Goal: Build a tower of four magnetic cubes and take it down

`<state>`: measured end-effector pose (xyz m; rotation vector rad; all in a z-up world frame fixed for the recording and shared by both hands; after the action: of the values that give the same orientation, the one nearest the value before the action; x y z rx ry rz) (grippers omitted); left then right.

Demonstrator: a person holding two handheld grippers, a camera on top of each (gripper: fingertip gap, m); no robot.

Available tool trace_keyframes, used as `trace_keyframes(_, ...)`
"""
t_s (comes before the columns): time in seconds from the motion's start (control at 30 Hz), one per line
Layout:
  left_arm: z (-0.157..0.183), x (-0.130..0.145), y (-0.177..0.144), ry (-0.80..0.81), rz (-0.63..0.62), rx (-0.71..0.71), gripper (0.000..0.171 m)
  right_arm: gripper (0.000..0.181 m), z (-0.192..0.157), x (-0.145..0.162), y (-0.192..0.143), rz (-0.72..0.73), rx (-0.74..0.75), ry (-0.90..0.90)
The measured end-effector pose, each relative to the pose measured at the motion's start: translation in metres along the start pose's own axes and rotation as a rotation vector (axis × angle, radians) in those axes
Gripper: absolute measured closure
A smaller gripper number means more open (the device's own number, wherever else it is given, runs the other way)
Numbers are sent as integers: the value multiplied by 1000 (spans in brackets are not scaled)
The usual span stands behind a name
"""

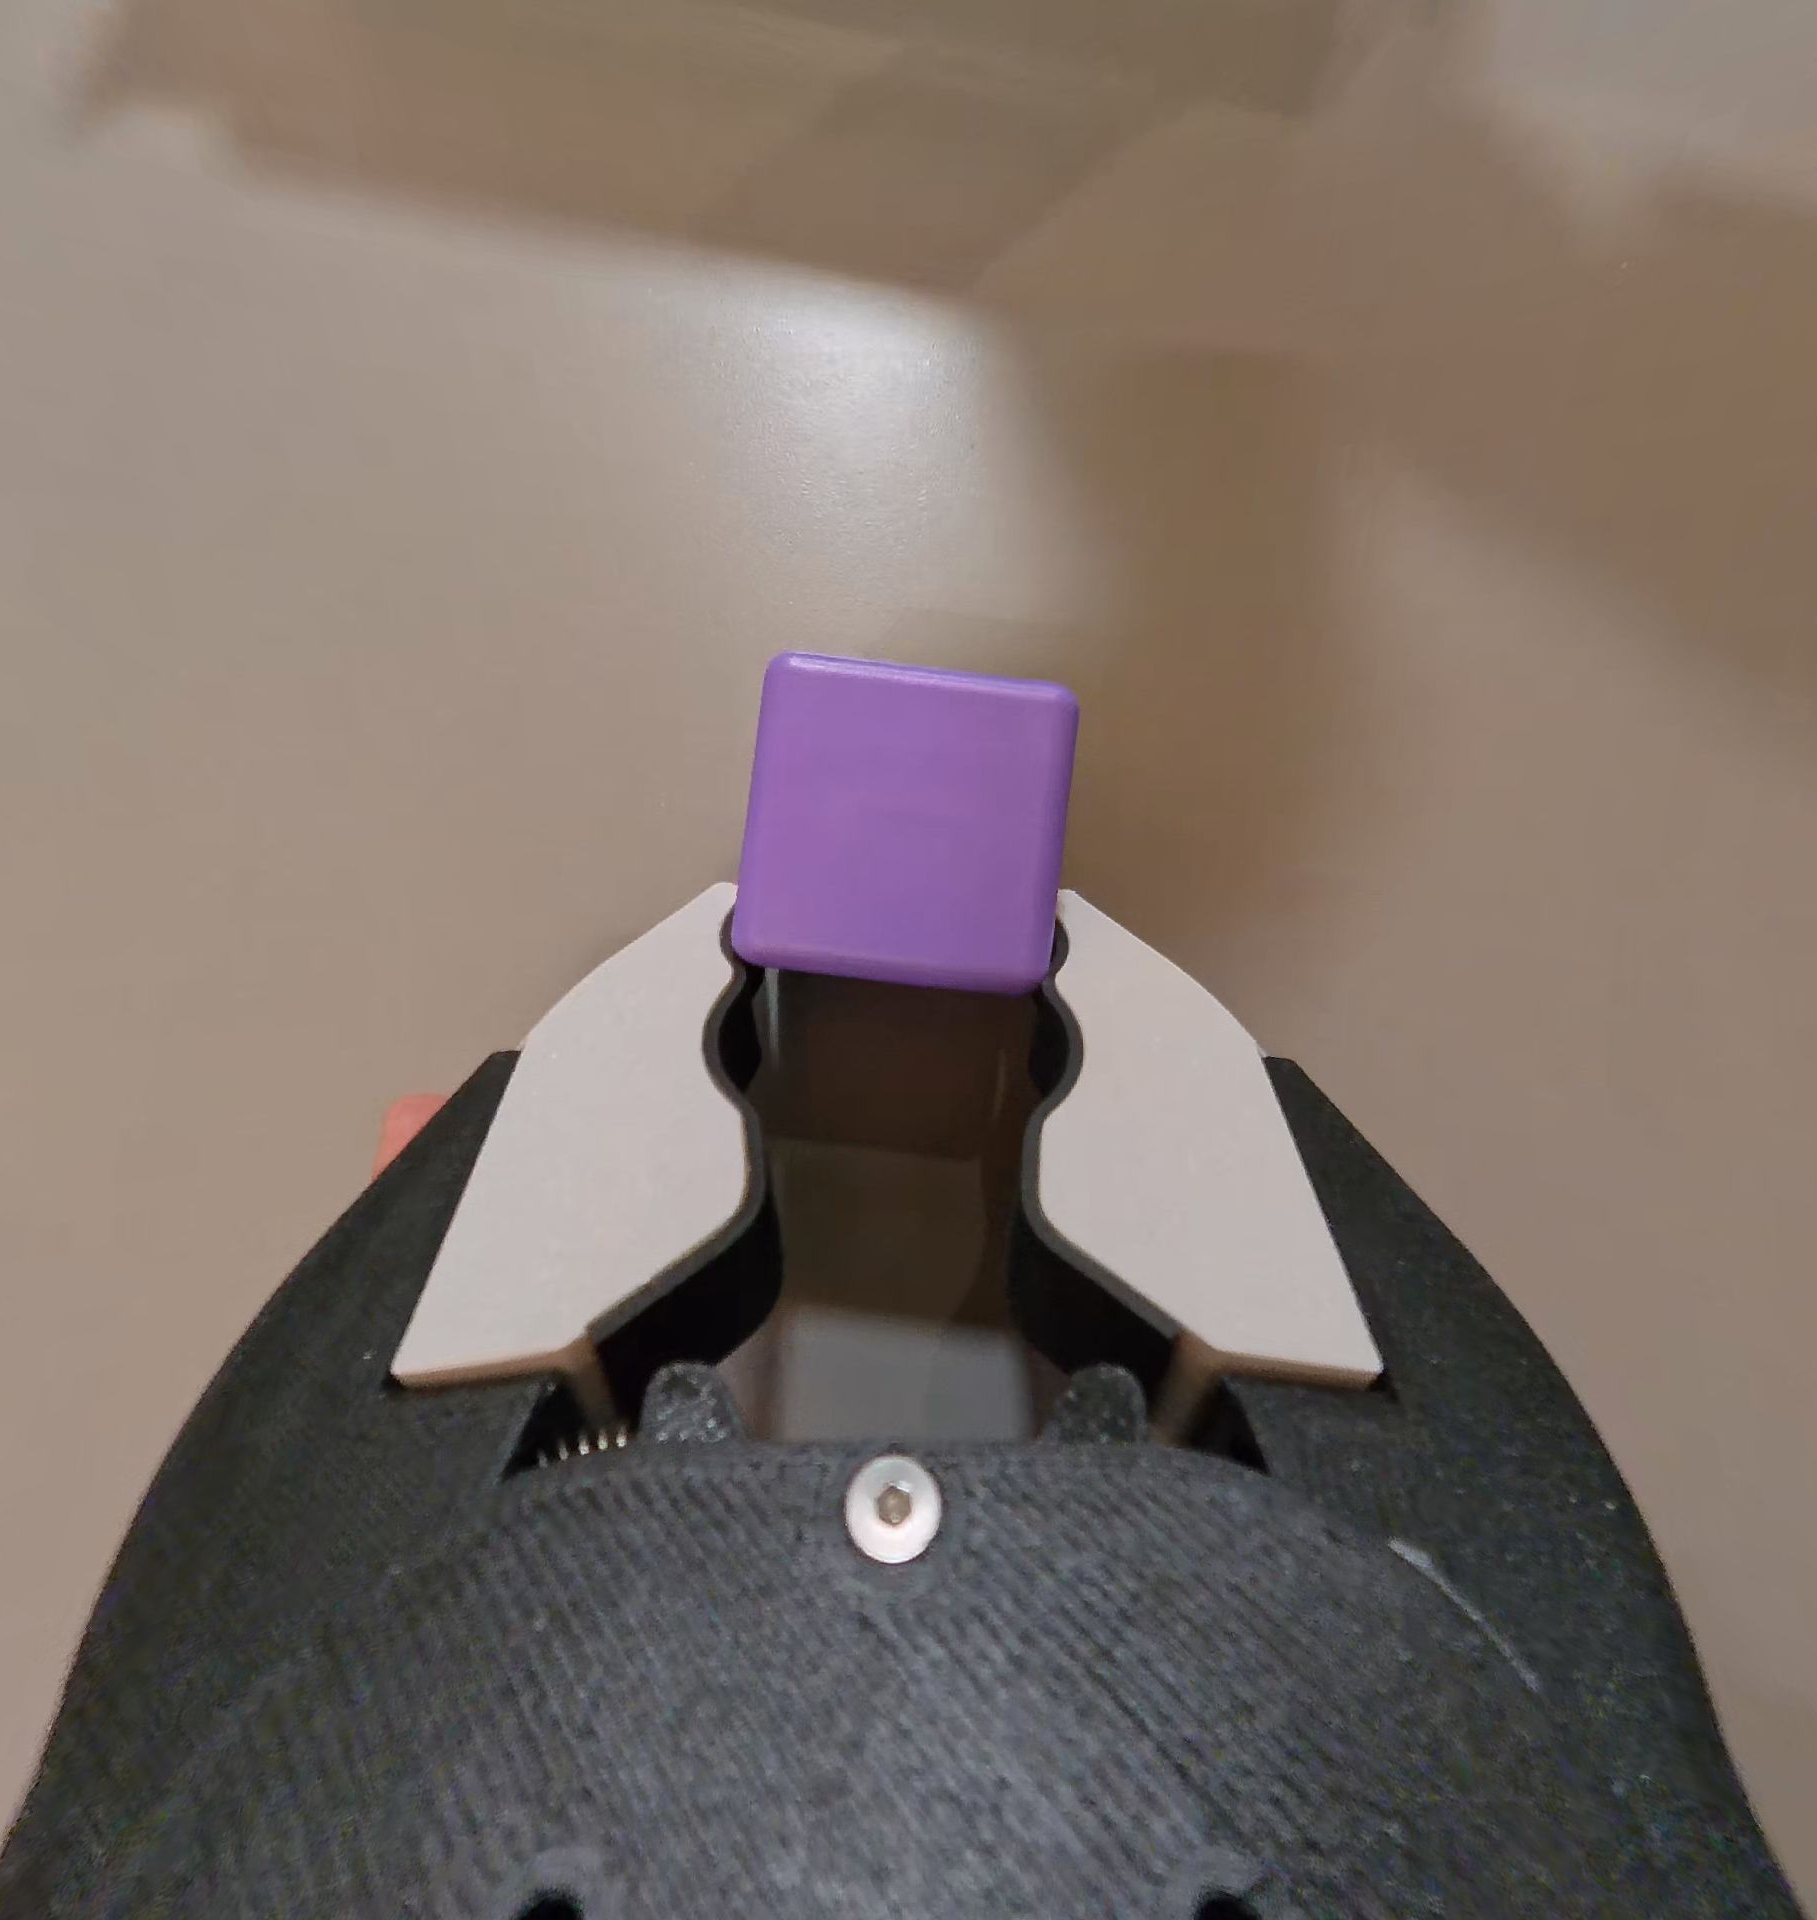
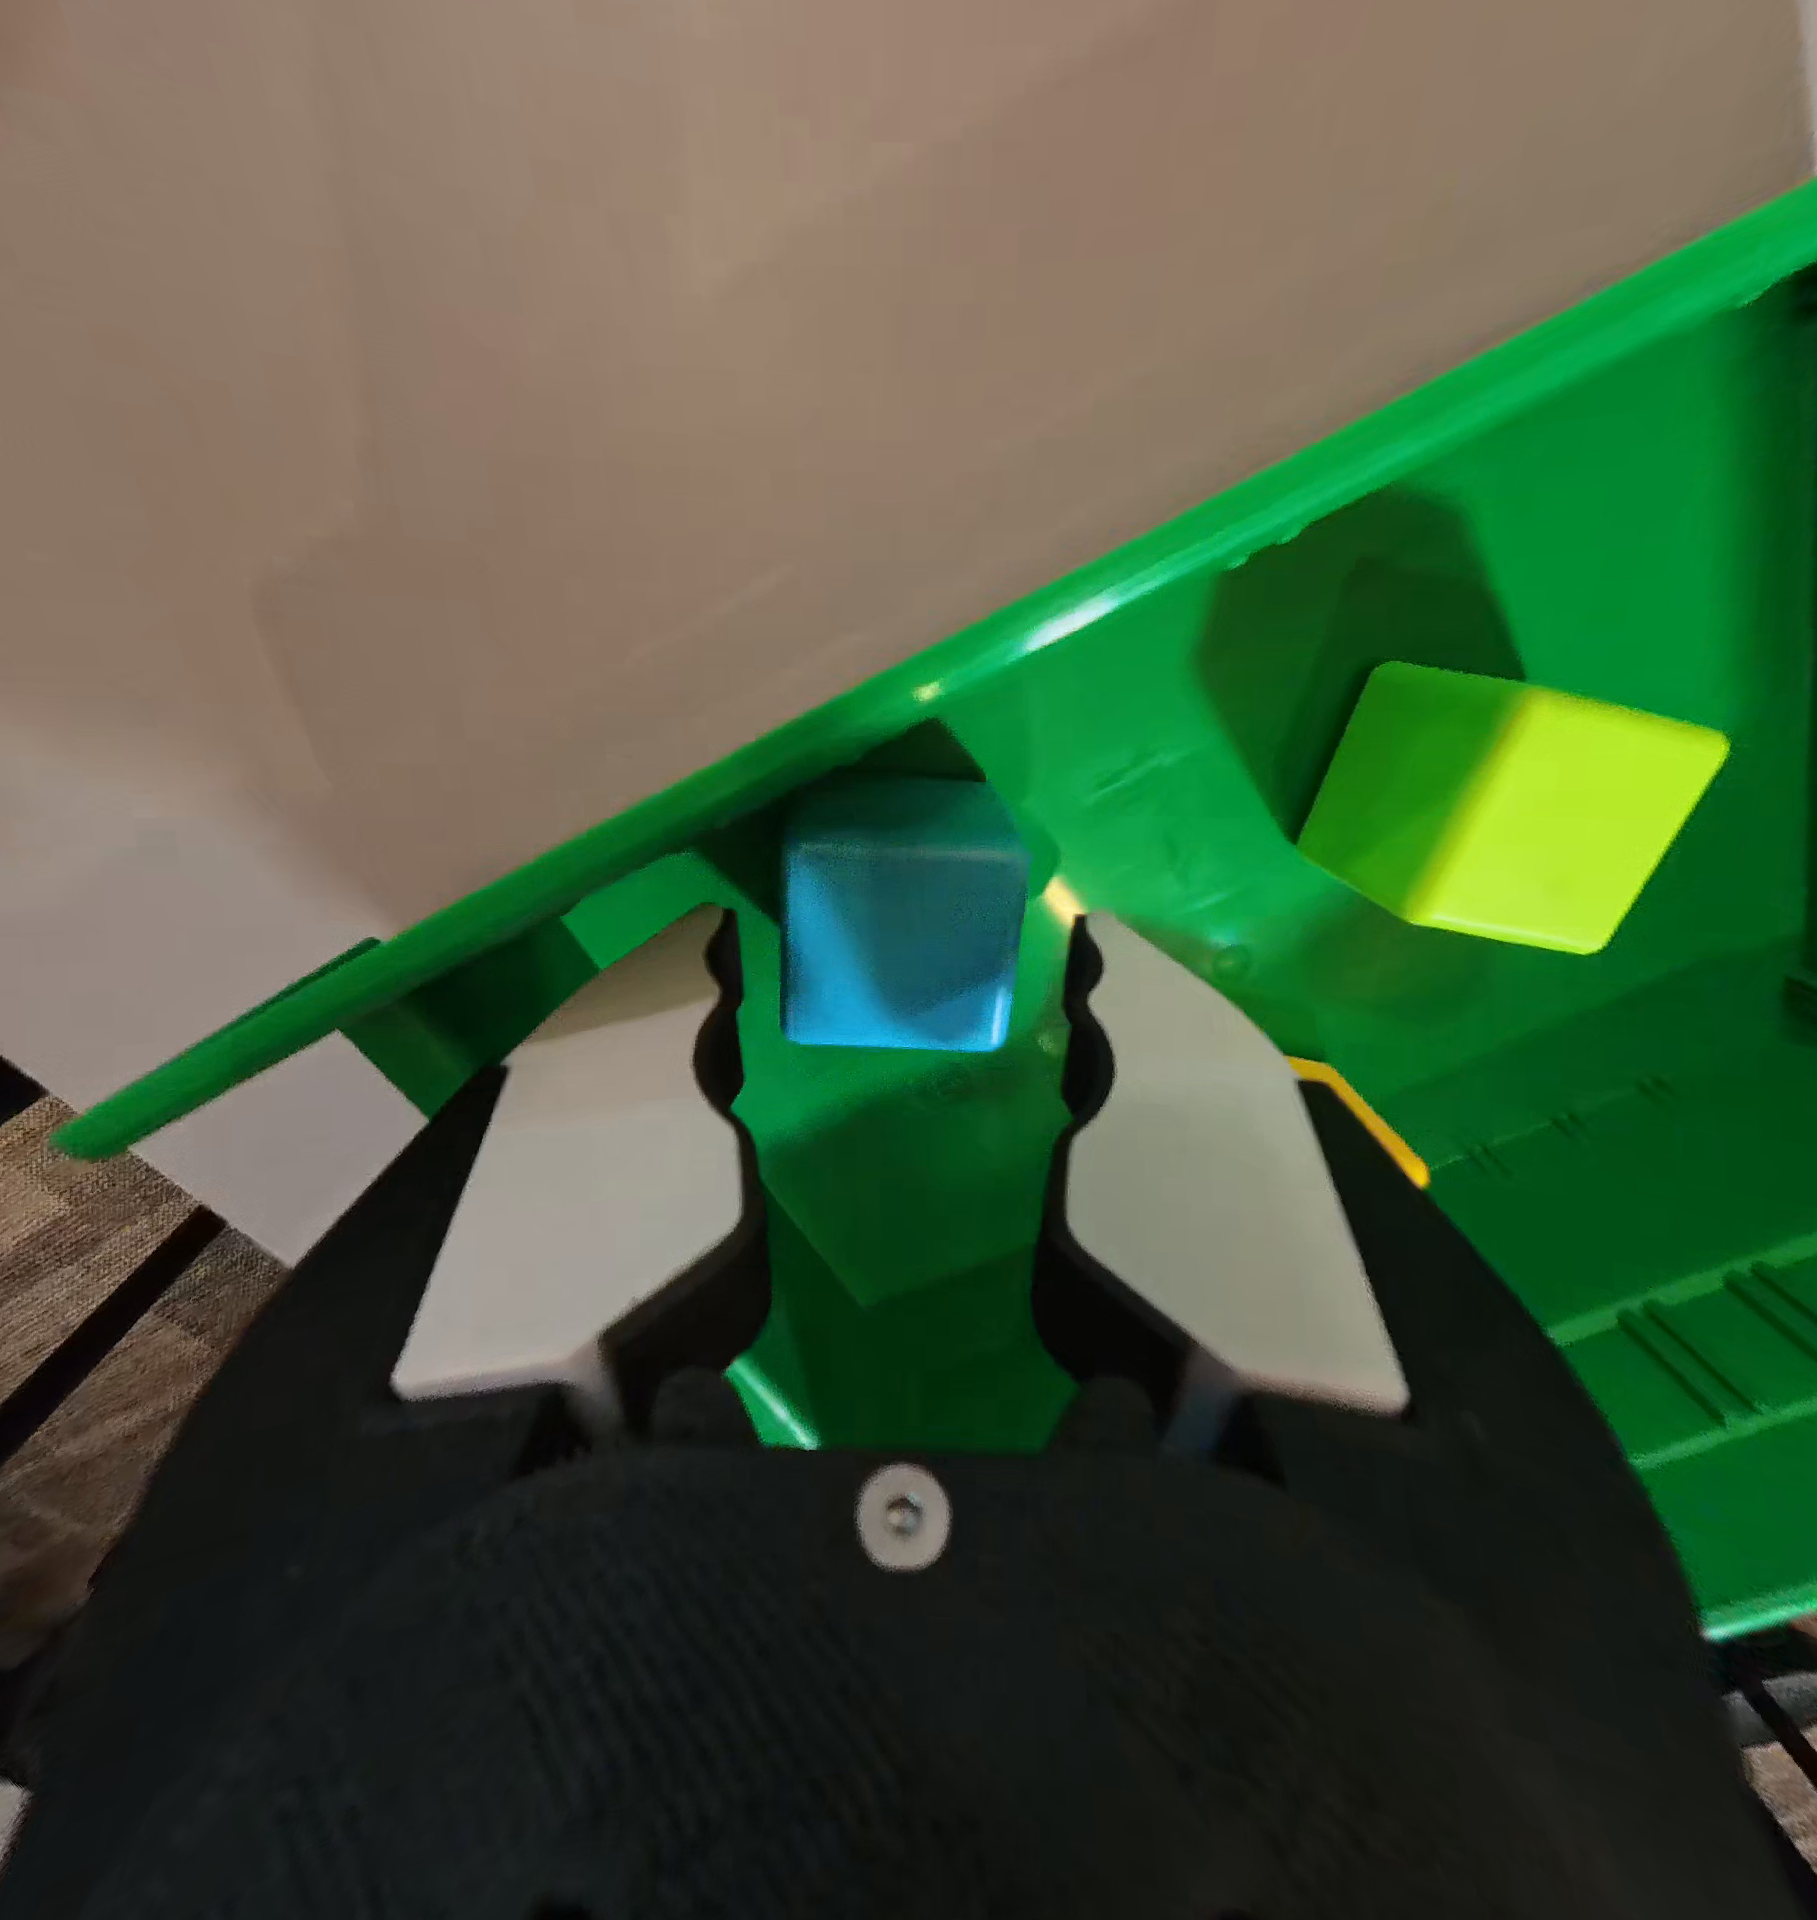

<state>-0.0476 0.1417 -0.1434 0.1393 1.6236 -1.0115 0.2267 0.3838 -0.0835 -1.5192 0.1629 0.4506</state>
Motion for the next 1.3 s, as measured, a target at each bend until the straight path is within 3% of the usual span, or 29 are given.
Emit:
trace_keyframes(0.2, 0, 0, 0, 2, 0, -1, 120, 111, 6, 1, -30, 80, 86, 3)
trace_keyframes(0.37, 0, 0, 0, 1, 0, 0, 120, 109, 0, -31, -85, 517, 72, 39)
trace_keyframes(0.5, 0, 0, 0, 0, 0, 2, 119, 108, -47, -78, -106, 869, -10, -59)
trace_keyframes(0.67, 1, 0, 0, -3, 4, 6, 120, 111, -116, -125, -65, 1013, -70, -180)
trace_keyframes(0.8, 5, -1, 0, -9, 3, 11, 117, 105, -147, -147, -5, 1052, -215, -109)
trace_keyframes(0.9, 7, -1, -2, 10, -12, 9, 112, 95, -151, -147, 33, 1001, -246, -38)
trace_keyframes(1.03, 2, -5, -12, 8, 25, -29, 101, 94, -142, -137, 51, 1083, -257, 88)
trace_keyframes(1.3, -7, -2, -40, -110, 245, -37, 87, 90, -130, -133, 74, 998, -229, 70)
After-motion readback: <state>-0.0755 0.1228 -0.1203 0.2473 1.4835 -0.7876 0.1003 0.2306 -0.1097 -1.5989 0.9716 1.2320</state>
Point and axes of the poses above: each gripper's, where its closed fingertips meet, y out along the fingers, x out of its underside, z = x × y across the jaws, the point moved 10 cm from there along -y, back along the fingers, and after that the axes turned 15 degrees about z, right-handed, at the moved point
